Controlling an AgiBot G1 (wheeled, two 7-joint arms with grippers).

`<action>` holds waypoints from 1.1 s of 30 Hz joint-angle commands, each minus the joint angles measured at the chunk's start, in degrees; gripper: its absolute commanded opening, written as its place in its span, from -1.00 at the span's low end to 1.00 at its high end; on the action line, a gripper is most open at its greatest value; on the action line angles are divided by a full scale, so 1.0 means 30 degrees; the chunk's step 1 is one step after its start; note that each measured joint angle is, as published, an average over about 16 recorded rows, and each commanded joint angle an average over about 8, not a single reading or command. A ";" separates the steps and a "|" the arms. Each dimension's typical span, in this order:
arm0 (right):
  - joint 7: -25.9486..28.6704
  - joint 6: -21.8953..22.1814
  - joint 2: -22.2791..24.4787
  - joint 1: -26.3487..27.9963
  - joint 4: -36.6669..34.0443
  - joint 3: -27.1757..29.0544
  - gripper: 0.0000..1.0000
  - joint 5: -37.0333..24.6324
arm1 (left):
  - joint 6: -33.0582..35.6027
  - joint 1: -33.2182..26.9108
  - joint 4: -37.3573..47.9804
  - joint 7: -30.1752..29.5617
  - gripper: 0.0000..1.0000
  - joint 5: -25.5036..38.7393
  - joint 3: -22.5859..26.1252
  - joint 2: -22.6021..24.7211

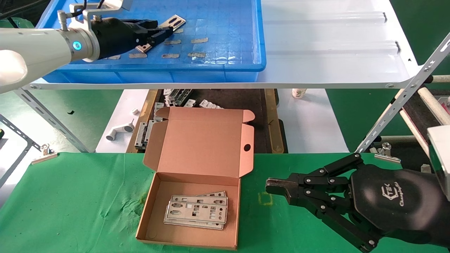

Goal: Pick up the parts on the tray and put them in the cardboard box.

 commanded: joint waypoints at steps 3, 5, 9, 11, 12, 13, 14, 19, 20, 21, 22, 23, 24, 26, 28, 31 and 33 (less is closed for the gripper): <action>0.0000 0.0000 0.0000 0.0000 0.0000 0.0000 -1.00 0.0000 | 0.0021 -0.0104 -0.0071 0.0021 -1.00 -0.0151 -0.0106 -0.0085; 0.0000 0.0000 0.0000 0.0000 0.0000 -0.0001 -1.00 0.0000 | 0.0078 -0.0174 -0.0121 0.0069 -1.00 -0.0242 -0.0170 -0.0131; -0.0001 0.0000 0.0000 0.0000 0.0000 -0.0001 -1.00 0.0001 | 0.0221 -0.0312 -0.0233 0.0256 -1.00 -0.0393 -0.0275 -0.0221; -0.0001 0.0001 0.0001 0.0000 0.0000 -0.0001 -1.00 0.0001 | 0.0336 -0.0412 -0.0316 0.0406 -1.00 -0.0470 -0.0330 -0.0287; -0.0001 0.0001 0.0001 0.0000 0.0000 -0.0002 -1.00 0.0001 | 0.0430 -0.0476 -0.0375 0.0505 -1.00 -0.0509 -0.0357 -0.0330; -0.0001 0.0001 0.0001 0.0000 0.0000 -0.0002 -1.00 0.0001 | 0.0560 -0.0549 -0.0441 0.0612 -1.00 -0.0554 -0.0388 -0.0382; -0.0001 0.0001 0.0001 0.0001 0.0000 -0.0002 -1.00 0.0001 | 0.0727 -0.0628 -0.0513 0.0724 -1.00 -0.0607 -0.0425 -0.0446; -0.0001 0.0001 0.0001 0.0001 0.0000 -0.0002 -1.00 0.0002 | 0.2520 -0.1091 -0.0927 0.1325 -1.00 -0.0966 -0.0657 -0.0948; -0.0001 0.0001 0.0001 0.0001 0.0000 -0.0003 -1.00 0.0002 | 0.3085 -0.1177 -0.1004 0.1442 -1.00 -0.1038 -0.0698 -0.1088; -0.0001 0.0001 0.0001 0.0001 0.0000 -0.0003 -1.00 0.0002 | 0.3726 -0.1262 -0.1081 0.1565 -1.00 -0.1106 -0.0736 -0.1249; -0.0001 0.0001 0.0001 0.0001 0.0000 -0.0003 -1.00 0.0002 | 0.4419 -0.1349 -0.1167 0.1703 -1.00 -0.1164 -0.0764 -0.1422; -0.0001 0.0001 0.0001 0.0001 0.0000 -0.0003 -1.00 0.0002 | 0.5150 -0.1429 -0.1263 0.1862 -1.00 -0.1205 -0.0780 -0.1608; -0.0001 0.0001 0.0001 0.0001 0.0000 -0.0003 -1.00 0.0002 | 0.5947 -0.1504 -0.1368 0.2047 -1.00 -0.1242 -0.0791 -0.1815; -0.0002 0.0001 0.0001 0.0001 0.0000 -0.0003 -1.00 0.0002 | 0.7645 -0.1642 -0.1602 0.2464 -1.00 -0.1291 -0.0788 -0.2251; -0.0002 0.0001 0.0001 0.0001 0.0000 -0.0004 -1.00 0.0002 | 0.9491 -0.1760 -0.1862 0.2963 -1.00 -0.1303 -0.0750 -0.2697; -0.0002 0.0001 0.0001 0.0001 0.0000 -0.0004 -1.00 0.0003 | 1.2254 -0.1891 -0.2234 0.3734 -1.00 -0.1302 -0.0663 -0.3292; -0.0002 0.0002 0.0002 0.0001 0.0000 -0.0004 -1.00 0.0003 | 1.3984 -0.1940 -0.2464 0.4236 -1.00 -0.1308 -0.0598 -0.3632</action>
